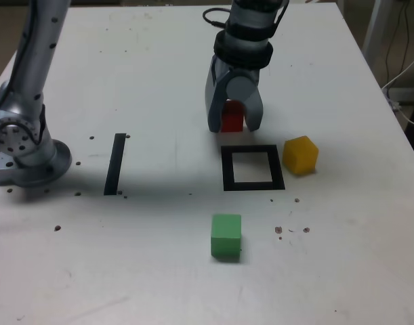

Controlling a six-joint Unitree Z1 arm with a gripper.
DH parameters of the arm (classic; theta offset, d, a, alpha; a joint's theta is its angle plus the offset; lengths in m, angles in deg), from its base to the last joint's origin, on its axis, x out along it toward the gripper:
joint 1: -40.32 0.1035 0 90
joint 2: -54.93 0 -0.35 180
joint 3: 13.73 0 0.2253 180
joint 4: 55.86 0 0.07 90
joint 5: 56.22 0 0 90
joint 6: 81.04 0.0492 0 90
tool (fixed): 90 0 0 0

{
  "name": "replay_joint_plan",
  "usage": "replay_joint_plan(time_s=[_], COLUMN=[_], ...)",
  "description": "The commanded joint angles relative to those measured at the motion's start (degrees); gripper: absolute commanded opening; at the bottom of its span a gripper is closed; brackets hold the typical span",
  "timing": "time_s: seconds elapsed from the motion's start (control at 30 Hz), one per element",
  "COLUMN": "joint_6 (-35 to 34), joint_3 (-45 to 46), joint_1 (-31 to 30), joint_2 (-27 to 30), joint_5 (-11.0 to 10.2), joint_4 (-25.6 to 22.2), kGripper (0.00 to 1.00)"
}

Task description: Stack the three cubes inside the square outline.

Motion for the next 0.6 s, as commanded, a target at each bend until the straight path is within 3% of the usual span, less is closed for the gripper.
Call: replay_joint_plan(time_s=[0.0, 0.3, 0.57], joint_6=[-0.66, -3.35, -4.34], joint_3=[-0.29, -1.83, -2.98], joint_1=[-1.72, -8.14, -10.29], joint_2=[0.93, 1.19, -0.92], joint_5=[0.61, 2.53, 3.20], joint_4=[-0.56, -1.03, -1.03], kGripper=[0.29, 0.29, 0.29])
